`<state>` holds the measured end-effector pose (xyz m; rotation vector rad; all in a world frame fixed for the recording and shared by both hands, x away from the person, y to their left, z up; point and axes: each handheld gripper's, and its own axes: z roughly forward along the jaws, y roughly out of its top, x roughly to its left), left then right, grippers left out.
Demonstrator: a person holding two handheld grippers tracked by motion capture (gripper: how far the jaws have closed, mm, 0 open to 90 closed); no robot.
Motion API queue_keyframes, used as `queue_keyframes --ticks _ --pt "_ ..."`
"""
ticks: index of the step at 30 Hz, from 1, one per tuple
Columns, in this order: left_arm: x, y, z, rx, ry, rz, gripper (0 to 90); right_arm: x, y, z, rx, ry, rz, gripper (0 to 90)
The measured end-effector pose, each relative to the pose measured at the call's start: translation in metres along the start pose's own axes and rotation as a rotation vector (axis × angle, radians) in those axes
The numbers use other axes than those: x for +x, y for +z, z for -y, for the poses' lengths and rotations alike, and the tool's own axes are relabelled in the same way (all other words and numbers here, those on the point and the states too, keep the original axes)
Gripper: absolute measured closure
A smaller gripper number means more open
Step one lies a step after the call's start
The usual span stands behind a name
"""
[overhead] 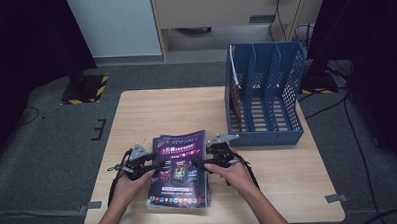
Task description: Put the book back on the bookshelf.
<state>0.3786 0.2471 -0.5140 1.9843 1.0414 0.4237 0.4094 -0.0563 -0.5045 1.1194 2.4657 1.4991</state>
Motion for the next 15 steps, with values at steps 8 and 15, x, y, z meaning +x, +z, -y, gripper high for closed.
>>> queue_keyframes --ticks 8,15 --pt "0.001 -0.001 0.001 -0.001 -0.001 0.000 46.8 0.004 0.001 -0.011 -0.008 -0.015 0.001 25.2" --pt "0.001 -0.001 0.001 -0.005 -0.004 0.000 46.7 0.010 0.004 -0.019 -0.007 -0.033 0.005 25.4"
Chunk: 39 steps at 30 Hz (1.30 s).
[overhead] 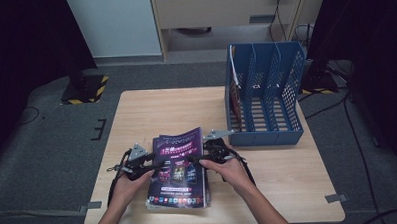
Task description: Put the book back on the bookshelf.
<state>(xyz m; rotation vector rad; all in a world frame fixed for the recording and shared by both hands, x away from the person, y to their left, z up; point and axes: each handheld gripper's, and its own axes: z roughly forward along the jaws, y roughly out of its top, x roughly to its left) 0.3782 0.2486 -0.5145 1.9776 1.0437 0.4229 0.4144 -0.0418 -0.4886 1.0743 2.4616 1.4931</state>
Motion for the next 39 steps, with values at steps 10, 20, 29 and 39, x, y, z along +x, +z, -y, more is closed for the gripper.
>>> queue_keyframes --ticks 10,20,29,39 --pt "0.000 0.000 0.001 -0.004 -0.005 0.001 46.6 0.003 0.008 -0.004 0.013 0.020 0.004 26.5" --pt "-0.001 0.000 0.001 -0.003 -0.002 -0.004 46.1 0.006 0.019 -0.010 0.039 0.039 0.015 29.2" --pt "0.000 0.000 0.002 -0.008 -0.009 -0.001 46.1 0.006 0.031 -0.012 0.063 0.053 0.022 33.2" --pt "0.000 0.000 0.002 -0.012 -0.013 0.000 45.6 0.012 0.042 -0.015 0.086 0.038 0.028 34.8"
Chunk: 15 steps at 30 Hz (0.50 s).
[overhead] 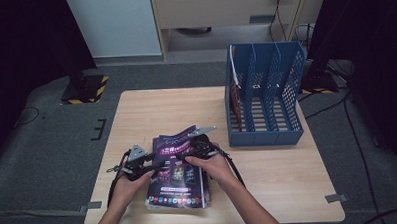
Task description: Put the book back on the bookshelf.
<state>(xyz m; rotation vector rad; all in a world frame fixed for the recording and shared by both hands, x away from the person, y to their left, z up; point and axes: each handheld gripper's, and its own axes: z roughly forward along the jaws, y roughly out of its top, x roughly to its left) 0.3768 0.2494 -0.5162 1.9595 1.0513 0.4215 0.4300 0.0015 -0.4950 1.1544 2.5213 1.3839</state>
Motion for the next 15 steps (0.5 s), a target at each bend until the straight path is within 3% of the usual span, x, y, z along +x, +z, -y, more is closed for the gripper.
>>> queue_keyframes --ticks 15 --pt "0.0001 0.0000 0.0000 -0.001 -0.002 0.000 45.3 0.0004 0.0000 -0.0027 0.013 0.007 0.007 39.5"
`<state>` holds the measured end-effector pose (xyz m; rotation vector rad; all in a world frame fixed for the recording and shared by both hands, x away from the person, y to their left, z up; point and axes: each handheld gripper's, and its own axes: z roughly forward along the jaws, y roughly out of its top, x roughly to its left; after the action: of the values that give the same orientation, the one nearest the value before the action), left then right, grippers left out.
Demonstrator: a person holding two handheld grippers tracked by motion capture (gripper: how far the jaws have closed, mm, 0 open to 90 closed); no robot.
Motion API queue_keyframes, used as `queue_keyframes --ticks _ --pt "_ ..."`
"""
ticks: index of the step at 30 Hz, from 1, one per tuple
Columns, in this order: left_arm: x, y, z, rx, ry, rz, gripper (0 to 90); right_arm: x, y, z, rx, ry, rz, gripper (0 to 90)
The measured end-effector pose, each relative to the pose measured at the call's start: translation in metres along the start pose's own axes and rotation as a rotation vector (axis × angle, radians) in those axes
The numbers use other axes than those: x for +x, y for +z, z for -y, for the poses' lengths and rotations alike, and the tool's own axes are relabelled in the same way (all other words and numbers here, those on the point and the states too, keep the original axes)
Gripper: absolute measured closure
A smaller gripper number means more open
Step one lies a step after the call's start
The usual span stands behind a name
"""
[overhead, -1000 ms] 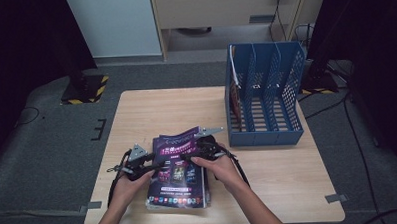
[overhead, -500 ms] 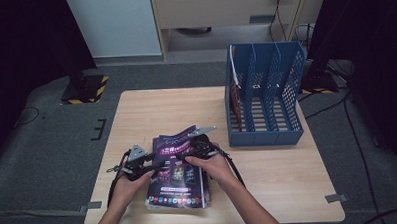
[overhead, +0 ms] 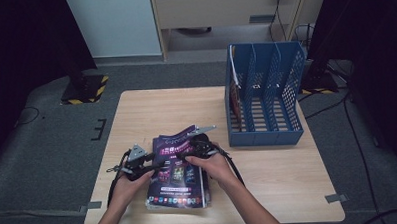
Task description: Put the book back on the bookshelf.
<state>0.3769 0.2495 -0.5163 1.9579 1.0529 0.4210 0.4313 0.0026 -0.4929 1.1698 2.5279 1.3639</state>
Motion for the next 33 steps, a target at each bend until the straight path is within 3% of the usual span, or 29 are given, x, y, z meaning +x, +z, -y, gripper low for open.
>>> queue_keyframes --ticks 6,10,11,13,18,23,33 --pt "0.000 0.000 0.000 0.002 0.001 0.005 44.3 0.000 -0.001 -0.002 -0.001 -0.002 0.009 45.2" --pt "0.000 0.000 -0.001 0.012 0.005 0.019 36.5 -0.001 -0.003 -0.007 -0.004 0.016 0.021 61.0" --pt "0.000 -0.001 -0.001 0.016 0.000 0.023 33.6 -0.002 -0.007 -0.012 -0.022 0.022 0.025 69.8" --pt "0.001 -0.001 -0.002 0.010 -0.009 0.030 32.9 -0.004 -0.009 -0.016 -0.040 0.005 0.028 73.7" --pt "0.003 -0.002 -0.002 0.003 -0.017 0.031 32.0 -0.002 -0.011 -0.020 -0.033 -0.005 0.020 76.1" --pt "0.004 -0.005 -0.003 -0.018 -0.029 0.039 30.4 0.004 -0.013 -0.026 -0.048 -0.049 0.025 77.2" --pt "0.003 -0.005 -0.003 -0.014 -0.026 0.045 28.3 0.007 -0.021 -0.036 -0.089 -0.092 0.045 78.0"
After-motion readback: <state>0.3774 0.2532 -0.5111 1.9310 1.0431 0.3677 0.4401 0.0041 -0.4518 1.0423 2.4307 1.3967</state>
